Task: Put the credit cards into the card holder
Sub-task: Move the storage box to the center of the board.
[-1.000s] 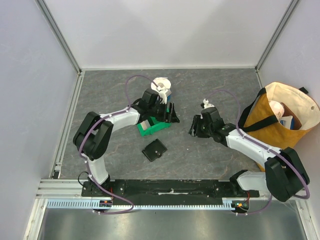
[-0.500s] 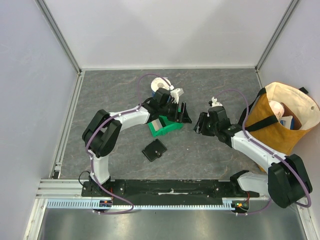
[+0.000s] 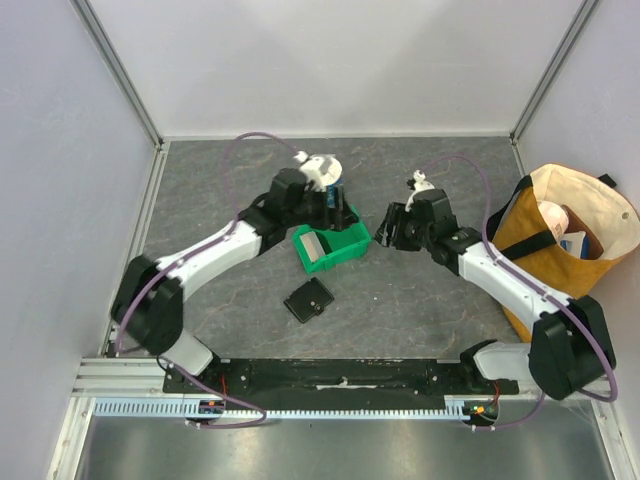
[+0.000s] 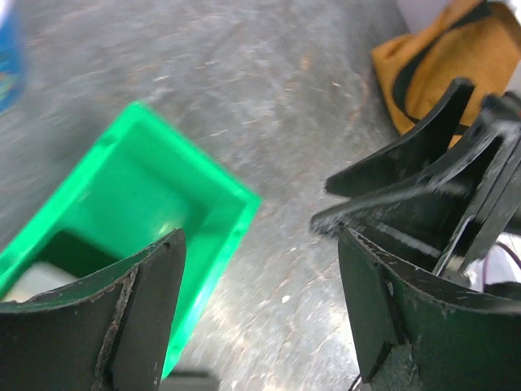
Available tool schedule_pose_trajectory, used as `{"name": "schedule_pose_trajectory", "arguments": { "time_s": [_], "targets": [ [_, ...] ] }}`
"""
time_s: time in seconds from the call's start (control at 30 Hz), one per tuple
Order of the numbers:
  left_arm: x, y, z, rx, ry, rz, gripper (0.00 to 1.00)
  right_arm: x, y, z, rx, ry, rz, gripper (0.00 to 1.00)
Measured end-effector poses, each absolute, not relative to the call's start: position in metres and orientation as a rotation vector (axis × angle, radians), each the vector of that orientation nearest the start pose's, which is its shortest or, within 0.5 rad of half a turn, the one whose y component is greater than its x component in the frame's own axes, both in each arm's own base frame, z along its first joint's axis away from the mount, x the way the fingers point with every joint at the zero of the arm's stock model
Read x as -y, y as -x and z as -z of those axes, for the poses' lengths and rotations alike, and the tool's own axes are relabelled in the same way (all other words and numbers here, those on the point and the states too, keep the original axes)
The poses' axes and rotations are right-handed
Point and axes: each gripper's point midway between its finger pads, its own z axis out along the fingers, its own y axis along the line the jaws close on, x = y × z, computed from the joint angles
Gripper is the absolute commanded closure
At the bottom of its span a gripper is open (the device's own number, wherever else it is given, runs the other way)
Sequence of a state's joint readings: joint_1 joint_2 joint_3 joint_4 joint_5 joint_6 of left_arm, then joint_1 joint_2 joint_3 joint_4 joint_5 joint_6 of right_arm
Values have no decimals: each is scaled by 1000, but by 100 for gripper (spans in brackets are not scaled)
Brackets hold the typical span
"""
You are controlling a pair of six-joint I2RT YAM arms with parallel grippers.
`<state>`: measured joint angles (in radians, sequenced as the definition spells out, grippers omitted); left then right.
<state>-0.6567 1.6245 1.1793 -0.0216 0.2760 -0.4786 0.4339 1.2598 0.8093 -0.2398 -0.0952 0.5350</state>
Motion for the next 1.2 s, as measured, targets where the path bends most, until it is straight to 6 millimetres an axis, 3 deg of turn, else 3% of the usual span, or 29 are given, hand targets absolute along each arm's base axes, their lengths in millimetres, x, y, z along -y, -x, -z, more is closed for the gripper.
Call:
{"name": "schedule_pose_trajectory", "arguments": {
  "time_s": [0.17,0.27,0.33,0.47,0.6,0.83,1.2],
  "targets": [
    [255,-342,-184,-2137,-91,818,23,-223,-327,-145,-2320,53,-700,24],
    [208,-347,-161,-2175,79,723,31,-256,-333,-150,-2319,149,-747,22],
    [194,-341,-140,-2226,137,684,39,-280,-338,-150,-2319,211,-777,22],
    [185,-317,-97,-2350,189,648,43,-313,-348,-141,-2333,290,-806,21],
    [183,-310,-78,-2413,221,630,54,-329,-356,-121,-2371,326,-800,20],
    [183,-303,-50,-2484,260,618,75,-338,-359,-87,-2442,359,-785,16],
    [189,-303,-28,-2523,272,647,80,-344,-360,-62,-2495,405,-778,7]
  ]
}}
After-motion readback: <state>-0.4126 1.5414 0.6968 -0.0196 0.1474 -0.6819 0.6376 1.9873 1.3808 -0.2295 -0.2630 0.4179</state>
